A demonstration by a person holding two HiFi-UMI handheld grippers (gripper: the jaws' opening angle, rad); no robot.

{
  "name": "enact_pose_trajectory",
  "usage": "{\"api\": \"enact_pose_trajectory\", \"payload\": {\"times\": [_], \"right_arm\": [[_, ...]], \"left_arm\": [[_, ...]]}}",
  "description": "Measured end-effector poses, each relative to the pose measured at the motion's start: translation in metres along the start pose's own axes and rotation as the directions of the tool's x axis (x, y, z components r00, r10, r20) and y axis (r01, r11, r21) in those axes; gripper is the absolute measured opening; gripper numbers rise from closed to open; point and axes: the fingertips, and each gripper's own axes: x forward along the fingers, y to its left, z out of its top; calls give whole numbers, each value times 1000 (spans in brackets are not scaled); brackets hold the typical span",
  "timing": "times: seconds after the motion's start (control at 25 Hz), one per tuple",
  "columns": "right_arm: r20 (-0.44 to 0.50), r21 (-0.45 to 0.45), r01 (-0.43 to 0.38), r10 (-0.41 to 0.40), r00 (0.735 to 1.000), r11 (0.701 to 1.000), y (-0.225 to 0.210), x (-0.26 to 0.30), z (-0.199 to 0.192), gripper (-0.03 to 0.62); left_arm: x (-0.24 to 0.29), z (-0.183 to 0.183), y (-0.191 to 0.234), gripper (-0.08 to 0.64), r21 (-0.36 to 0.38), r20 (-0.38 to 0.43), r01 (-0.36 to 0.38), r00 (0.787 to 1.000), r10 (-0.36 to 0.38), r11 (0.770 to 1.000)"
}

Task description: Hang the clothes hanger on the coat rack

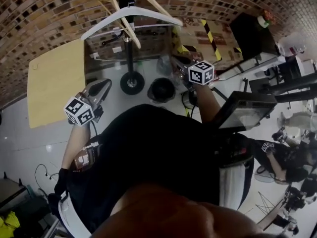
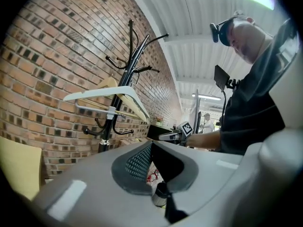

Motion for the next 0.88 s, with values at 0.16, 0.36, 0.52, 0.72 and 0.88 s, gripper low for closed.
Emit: {"api": "enact_pose_trajectory", "payload": {"times": [0.16, 0.36, 0.52, 0.72, 0.88], "right_arm": [[17, -41, -53, 54, 998, 998, 21, -11, 14, 14], [34, -132, -134, 139, 990, 982, 27, -43, 38, 14], [42, -184, -214, 225, 973, 959, 28, -69, 49, 14], [51, -176, -316, 330, 943, 932, 17, -92, 46, 14], [74, -126, -340, 350, 934, 932, 6, -92, 43, 12]], "left_arm": [[12, 1, -13, 2, 3, 19, 4, 1000, -5, 1000], [40, 4, -39, 2, 32, 42, -48, 998, 47, 998], [64, 1, -65, 2, 25, 60, -108, 993, 106, 994], [94, -6, -94, 2, -5, 81, -169, 982, 169, 986], [102, -7, -103, 2, -20, 65, -202, 977, 203, 979]]}}
